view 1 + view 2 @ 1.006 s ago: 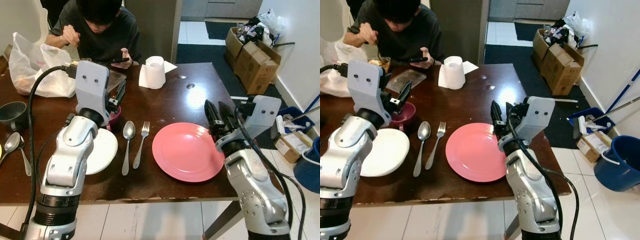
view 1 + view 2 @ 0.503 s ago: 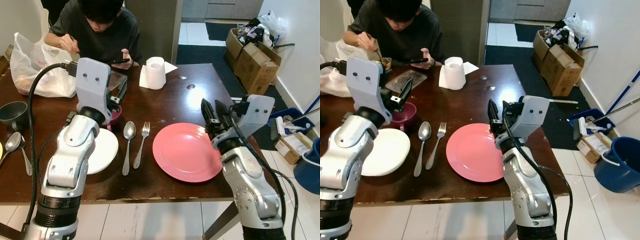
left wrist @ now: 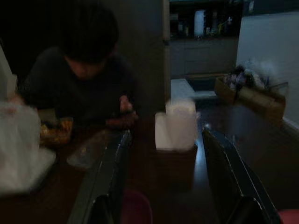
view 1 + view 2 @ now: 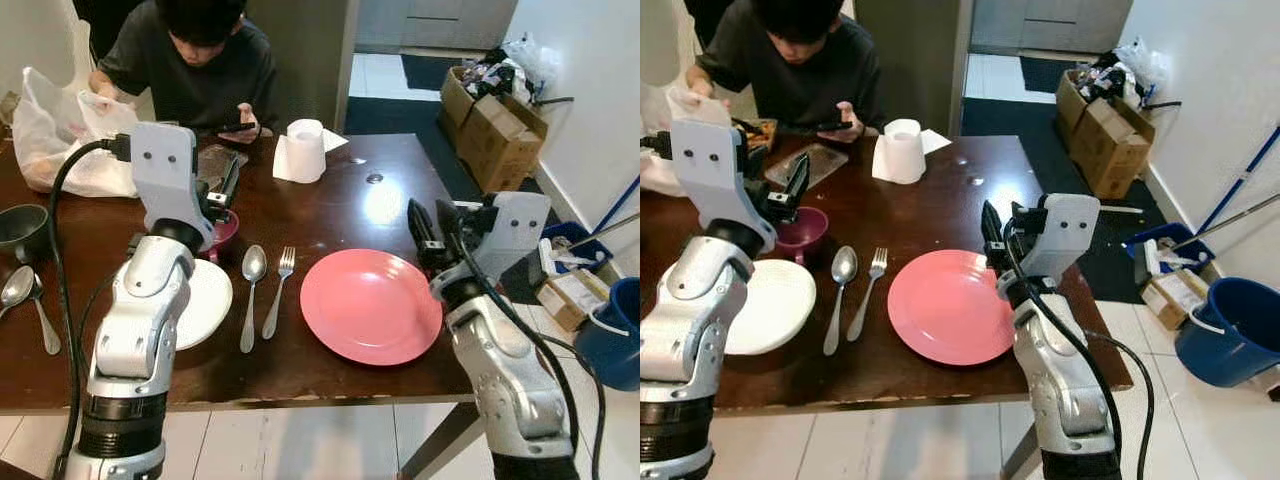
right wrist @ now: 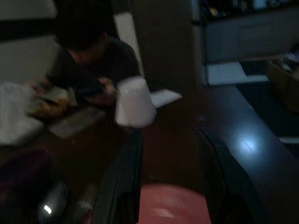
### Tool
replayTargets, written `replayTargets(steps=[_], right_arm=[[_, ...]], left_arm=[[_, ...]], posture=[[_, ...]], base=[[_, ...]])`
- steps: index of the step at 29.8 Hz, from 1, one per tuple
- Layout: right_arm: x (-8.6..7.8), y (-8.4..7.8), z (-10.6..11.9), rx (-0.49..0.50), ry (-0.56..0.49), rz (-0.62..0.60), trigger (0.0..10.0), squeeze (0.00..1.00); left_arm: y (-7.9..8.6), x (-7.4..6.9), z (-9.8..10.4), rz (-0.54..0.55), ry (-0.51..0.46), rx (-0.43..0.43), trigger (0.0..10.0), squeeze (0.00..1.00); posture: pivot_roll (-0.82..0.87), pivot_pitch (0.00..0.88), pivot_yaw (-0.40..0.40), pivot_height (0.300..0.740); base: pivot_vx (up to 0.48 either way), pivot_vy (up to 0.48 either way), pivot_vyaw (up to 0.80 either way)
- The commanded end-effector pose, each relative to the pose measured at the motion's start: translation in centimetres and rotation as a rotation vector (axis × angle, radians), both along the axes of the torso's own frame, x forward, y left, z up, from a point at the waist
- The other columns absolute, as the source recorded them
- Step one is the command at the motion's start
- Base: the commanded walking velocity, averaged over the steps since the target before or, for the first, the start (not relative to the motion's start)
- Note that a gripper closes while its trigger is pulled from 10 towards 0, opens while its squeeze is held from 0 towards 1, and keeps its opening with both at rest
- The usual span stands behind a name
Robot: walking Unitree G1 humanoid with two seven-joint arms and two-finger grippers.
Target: Setting the table
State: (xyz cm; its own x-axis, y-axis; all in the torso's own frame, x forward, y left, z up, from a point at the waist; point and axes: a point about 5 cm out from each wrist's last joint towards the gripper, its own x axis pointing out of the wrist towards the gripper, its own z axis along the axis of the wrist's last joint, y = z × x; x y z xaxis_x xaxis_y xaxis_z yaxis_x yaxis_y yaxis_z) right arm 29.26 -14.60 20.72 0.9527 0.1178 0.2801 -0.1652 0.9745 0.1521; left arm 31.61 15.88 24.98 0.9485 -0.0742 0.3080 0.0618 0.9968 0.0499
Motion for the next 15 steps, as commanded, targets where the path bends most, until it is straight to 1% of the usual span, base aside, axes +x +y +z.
replayTargets(steps=[1, 2, 5, 7, 11, 12, 13, 14, 15], right_arm=[[-0.4, -0.1, 0.0, -0.006, -0.005, -0.009, 10.0, 0.0], [-0.4, -0.1, 0.0, -0.006, -0.005, -0.009, 10.0, 0.0], [-1.1, -0.2, -1.2, -0.001, 0.021, -0.021, 10.0, 0.0], [-1.3, -0.2, -1.5, -0.001, 0.03, -0.023, 10.0, 0.0], [-2.4, -0.3, -4.1, -0.004, 0.115, -0.015, 10.0, 0.0], [-2.4, -0.3, -4.1, -0.004, 0.115, -0.015, 10.0, 0.0], [-2.5, -0.3, -4.7, -0.014, 0.13, -0.009, 10.0, 0.0], [-2.5, -0.3, -4.7, -0.014, 0.13, -0.009, 10.0, 0.0], [-2.4, -0.3, -5.0, -0.029, 0.136, 0.002, 10.0, 0.0]], left_arm=[[0.0, -0.1, -0.6, 0.0, 0.019, 0.0, 10.0, 0.0], [0.0, -0.1, -0.6, 0.0, 0.019, 0.0, 10.0, 0.0], [0.6, -0.5, -1.4, 0.018, 0.047, 0.018, 10.0, 0.0], [0.8, -0.6, -1.7, 0.02, 0.053, 0.022, 10.0, 0.0], [1.9, -1.6, -3.7, 0.049, 0.11, 0.042, 10.0, 0.0], [1.9, -1.6, -3.7, 0.049, 0.11, 0.042, 10.0, 0.0], [2.1, -1.9, -4.3, 0.053, 0.128, 0.046, 10.0, 0.0], [2.1, -1.9, -4.3, 0.053, 0.128, 0.046, 10.0, 0.0], [2.5, -2.2, -5.2, 0.061, 0.159, 0.045, 10.0, 0.0]], posture=[[-0.04, 0.0, 0.076, 0.74], [-0.04, 0.0, 0.076, 0.74], [-0.05, 0.0, 0.089, 0.74], [-0.05, 0.0, 0.089, 0.74], [-0.06, 0.0, 0.093, 0.74], [-0.06, 0.0, 0.093, 0.74], [-0.06, 0.0, 0.092, 0.74], [-0.06, 0.0, 0.092, 0.74], [-0.06, 0.0, 0.091, 0.74]], base=[[0.0, 0.0, 0.0], [0.0, 0.0, 0.0], [0.0, 0.0, 0.0], [0.0, 0.0, 0.0], [0.0, 0.0, 0.0], [0.0, 0.0, 0.0], [0.0, 0.0, 0.0], [0.0, 0.0, 0.0], [0.0, 0.0, 0.0]])
